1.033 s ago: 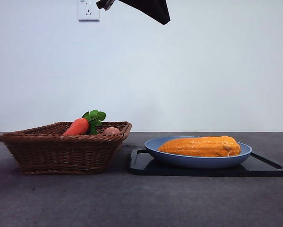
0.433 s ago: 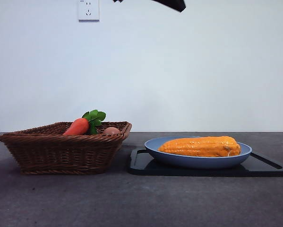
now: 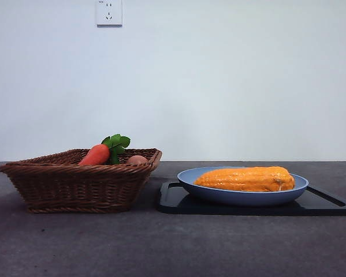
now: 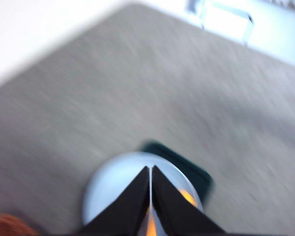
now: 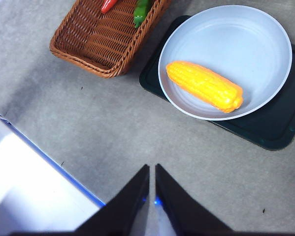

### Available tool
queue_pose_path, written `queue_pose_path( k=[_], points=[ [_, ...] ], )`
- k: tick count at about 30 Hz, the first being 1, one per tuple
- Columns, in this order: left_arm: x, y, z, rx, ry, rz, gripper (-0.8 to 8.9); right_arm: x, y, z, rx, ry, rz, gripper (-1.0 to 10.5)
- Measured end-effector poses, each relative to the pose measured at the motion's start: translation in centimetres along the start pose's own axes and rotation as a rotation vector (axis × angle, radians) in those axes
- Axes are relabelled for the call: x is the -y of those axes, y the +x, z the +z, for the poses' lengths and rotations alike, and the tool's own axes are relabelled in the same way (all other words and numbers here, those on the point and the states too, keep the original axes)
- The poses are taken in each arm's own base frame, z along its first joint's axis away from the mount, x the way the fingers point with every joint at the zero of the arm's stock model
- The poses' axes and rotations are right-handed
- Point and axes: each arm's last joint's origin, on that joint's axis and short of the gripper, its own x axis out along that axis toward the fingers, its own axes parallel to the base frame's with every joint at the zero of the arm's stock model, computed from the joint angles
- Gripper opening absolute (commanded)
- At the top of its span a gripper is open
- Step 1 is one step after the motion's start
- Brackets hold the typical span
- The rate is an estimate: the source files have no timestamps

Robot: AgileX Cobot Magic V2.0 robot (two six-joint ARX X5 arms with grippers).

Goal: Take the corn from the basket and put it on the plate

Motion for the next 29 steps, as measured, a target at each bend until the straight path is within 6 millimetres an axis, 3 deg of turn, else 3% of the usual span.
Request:
queue_pose_path(
  k=[8,15,19,22,29],
  points=[
    [-4.4,-7.6,1.4,0.165,0.0,0.216,0.08,0.0,0.0,0.0,0.001,-0.001,0.0,0.0],
    [-5.9,-14.8,-1.5,0.258,-0.017,0.436,0.08,0.0,0.0,0.0,0.003,-0.002,0.0,0.0],
    [-5.5,-18.1,-5.6,0.312,-0.019,0.577,0.08,0.0,0.0,0.0,0.004,-0.003,0.0,0.0],
    [-4.5,-19.3,-9.3,0.346,-0.018,0.655,0.08,0.0,0.0,0.0,0.004,-0.003,0.0,0.0],
    [-2.0,-19.5,-17.2,0.38,-0.024,0.745,0.08,0.0,0.0,0.0,0.004,-0.003,0.0,0.0]
  ],
)
